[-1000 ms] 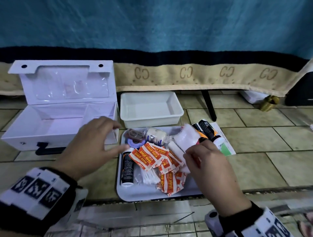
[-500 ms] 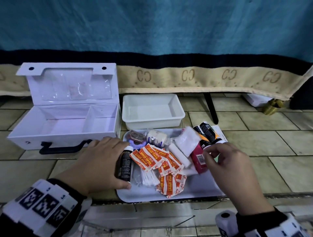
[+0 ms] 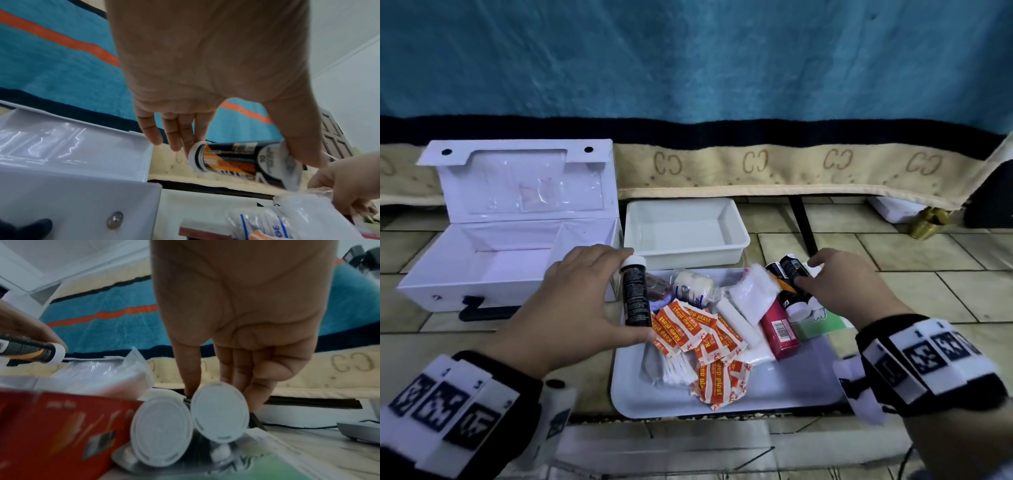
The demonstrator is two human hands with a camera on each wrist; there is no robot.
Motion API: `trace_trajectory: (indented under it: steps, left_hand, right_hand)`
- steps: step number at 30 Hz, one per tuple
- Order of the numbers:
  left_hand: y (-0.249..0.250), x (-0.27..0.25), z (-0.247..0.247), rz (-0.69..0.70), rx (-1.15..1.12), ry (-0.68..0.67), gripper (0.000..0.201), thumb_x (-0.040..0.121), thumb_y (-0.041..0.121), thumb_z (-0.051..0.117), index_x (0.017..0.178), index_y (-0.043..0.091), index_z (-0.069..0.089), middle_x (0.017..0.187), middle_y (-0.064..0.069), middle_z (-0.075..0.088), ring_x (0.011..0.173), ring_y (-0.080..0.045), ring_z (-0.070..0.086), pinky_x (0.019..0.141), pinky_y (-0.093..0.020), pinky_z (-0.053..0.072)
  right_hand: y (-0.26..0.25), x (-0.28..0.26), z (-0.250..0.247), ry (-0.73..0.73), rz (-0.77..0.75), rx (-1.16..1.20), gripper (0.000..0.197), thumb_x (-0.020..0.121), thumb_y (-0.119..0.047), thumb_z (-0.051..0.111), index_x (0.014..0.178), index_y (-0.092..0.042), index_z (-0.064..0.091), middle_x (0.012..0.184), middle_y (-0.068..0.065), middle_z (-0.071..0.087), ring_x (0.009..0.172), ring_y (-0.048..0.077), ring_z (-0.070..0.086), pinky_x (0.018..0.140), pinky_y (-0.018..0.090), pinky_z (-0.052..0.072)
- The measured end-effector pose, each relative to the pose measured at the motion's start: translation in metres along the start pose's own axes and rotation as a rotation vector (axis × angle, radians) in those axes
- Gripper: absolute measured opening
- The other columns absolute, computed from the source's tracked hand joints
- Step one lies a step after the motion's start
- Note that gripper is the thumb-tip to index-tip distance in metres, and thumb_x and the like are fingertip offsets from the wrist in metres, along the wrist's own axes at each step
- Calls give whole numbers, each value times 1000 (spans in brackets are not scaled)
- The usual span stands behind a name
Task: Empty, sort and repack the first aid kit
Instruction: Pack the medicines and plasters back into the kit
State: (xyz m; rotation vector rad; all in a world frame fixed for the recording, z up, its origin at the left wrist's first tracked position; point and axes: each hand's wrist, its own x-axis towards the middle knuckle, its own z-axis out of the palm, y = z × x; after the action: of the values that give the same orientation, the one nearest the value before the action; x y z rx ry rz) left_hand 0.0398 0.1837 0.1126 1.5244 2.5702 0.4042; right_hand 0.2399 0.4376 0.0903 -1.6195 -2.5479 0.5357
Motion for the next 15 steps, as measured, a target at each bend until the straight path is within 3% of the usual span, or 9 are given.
trace_trajectory:
  steps: [2, 7, 10, 13, 15]
  left_hand:
    - [4, 2, 4, -24, 10, 47, 121, 36, 88, 47, 142, 31, 31, 141, 10, 39, 130, -9, 28, 108, -34, 27]
    - [7, 2, 3, -85, -22, 125, 117, 38, 85, 45, 141, 30, 34, 138, 9, 42, 129, -11, 30, 106, -36, 27]
    - [6, -1, -1, -165, -76, 187, 113, 40, 79, 60, 139, 30, 36, 137, 8, 42, 128, -12, 30, 105, -36, 28]
    - [-2, -6, -8, -241, -160, 291, 108, 43, 62, 84, 136, 26, 41, 136, 6, 44, 125, -13, 30, 103, -34, 29]
    - [-15, -11, -13, -284, -208, 364, 100, 47, 53, 85, 134, 24, 44, 133, 5, 46, 124, -13, 31, 101, -34, 31]
  right_hand:
    - [-2, 3, -1, -45, 2, -32, 36, 80, -30, 69, 108, -8, 62, 93, 11, 68, 87, 29, 62, 70, 30, 48]
    - [-2, 3, -7, -66, 13, -16, 36, 82, -26, 66, 109, -3, 62, 100, 16, 67, 94, 31, 62, 72, 32, 46]
    - [-8, -4, -24, -5, -41, 109, 30, 81, -28, 67, 99, -4, 67, 85, 17, 70, 79, 32, 63, 59, 31, 39]
    - [-25, -18, -44, 44, -117, 356, 13, 83, -23, 67, 92, -14, 68, 72, 7, 71, 51, 9, 63, 53, 27, 36]
    - [-43, -31, -45, 38, -163, 574, 15, 83, -23, 69, 98, -20, 67, 76, 0, 71, 54, 7, 64, 65, 32, 46]
